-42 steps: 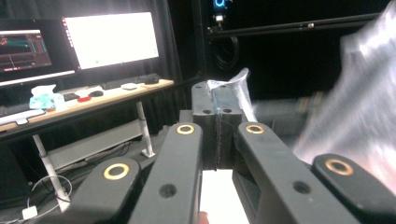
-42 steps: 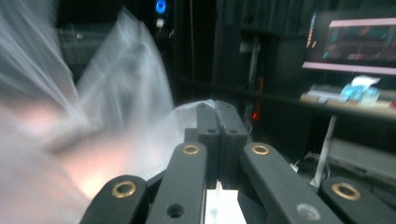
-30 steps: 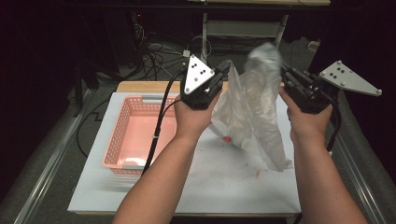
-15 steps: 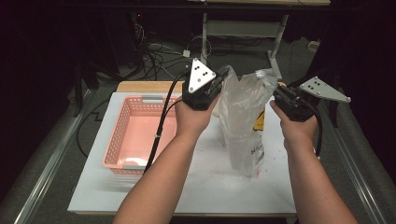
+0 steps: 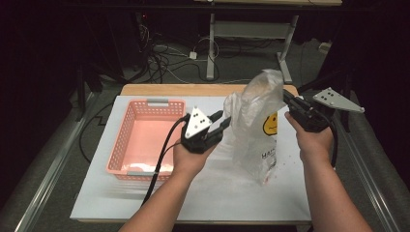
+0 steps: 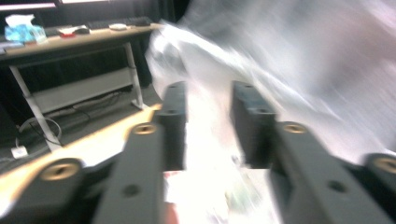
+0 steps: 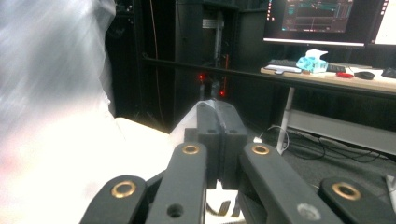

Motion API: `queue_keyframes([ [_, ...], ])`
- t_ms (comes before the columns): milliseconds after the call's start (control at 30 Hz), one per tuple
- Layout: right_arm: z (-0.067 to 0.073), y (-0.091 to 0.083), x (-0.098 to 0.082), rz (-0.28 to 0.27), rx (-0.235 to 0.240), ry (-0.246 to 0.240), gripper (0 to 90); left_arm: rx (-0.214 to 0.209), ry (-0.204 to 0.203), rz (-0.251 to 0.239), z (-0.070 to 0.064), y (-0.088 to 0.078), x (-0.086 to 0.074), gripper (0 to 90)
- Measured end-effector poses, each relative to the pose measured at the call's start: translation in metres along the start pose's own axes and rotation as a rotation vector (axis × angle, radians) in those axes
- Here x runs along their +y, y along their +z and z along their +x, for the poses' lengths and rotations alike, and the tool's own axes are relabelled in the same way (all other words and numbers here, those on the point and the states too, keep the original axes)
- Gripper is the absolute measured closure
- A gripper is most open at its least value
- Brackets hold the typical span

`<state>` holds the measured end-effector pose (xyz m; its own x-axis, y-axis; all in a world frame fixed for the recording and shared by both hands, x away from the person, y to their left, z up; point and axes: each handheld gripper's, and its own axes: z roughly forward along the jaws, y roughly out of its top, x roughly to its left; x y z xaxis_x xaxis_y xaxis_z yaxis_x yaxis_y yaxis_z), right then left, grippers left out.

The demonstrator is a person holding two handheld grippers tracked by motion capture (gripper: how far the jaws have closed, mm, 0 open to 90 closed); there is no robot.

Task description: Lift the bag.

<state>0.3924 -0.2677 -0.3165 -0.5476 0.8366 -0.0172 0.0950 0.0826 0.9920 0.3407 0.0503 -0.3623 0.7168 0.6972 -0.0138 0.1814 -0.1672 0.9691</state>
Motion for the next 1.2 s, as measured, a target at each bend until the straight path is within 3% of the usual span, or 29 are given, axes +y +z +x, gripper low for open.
queue_keyframes([
  [100, -0.001, -0.003, -0.005, 0.001, 0.002, -0.001, 90.0, -0.016, 0.006, 0.046, -0.007, -0.008, -0.020, 44.6],
  [133, -0.001, -0.005, -0.006, 0.004, 0.008, -0.003, 88.2, -0.024, -0.011, 0.058, -0.008, -0.010, -0.026, 40.7],
  [367, 0.006, -0.023, -0.012, -0.007, 0.020, -0.013, 67.2, -0.081, -0.062, 0.123, -0.012, -0.015, -0.055, 23.4],
  [567, 0.006, -0.047, -0.024, -0.011, 0.010, -0.015, 50.1, -0.103, -0.037, 0.162, -0.023, -0.016, -0.068, 14.5],
  [700, 0.008, -0.057, -0.040, 0.036, 0.012, -0.026, 39.6, -0.108, -0.022, 0.180, -0.025, -0.015, -0.075, 13.9],
  [800, 0.010, -0.061, -0.056, 0.077, 0.011, -0.021, 33.4, -0.106, -0.033, 0.205, -0.026, -0.012, -0.077, 6.8],
  [967, 0.012, -0.060, -0.086, 0.160, 0.023, 0.006, 23.0, -0.109, -0.018, 0.232, -0.031, -0.010, -0.083, 0.8],
  [1200, 0.017, -0.058, -0.120, 0.241, 0.036, 0.018, 11.3, -0.124, 0.005, 0.298, -0.036, -0.003, -0.099, 0.0],
])
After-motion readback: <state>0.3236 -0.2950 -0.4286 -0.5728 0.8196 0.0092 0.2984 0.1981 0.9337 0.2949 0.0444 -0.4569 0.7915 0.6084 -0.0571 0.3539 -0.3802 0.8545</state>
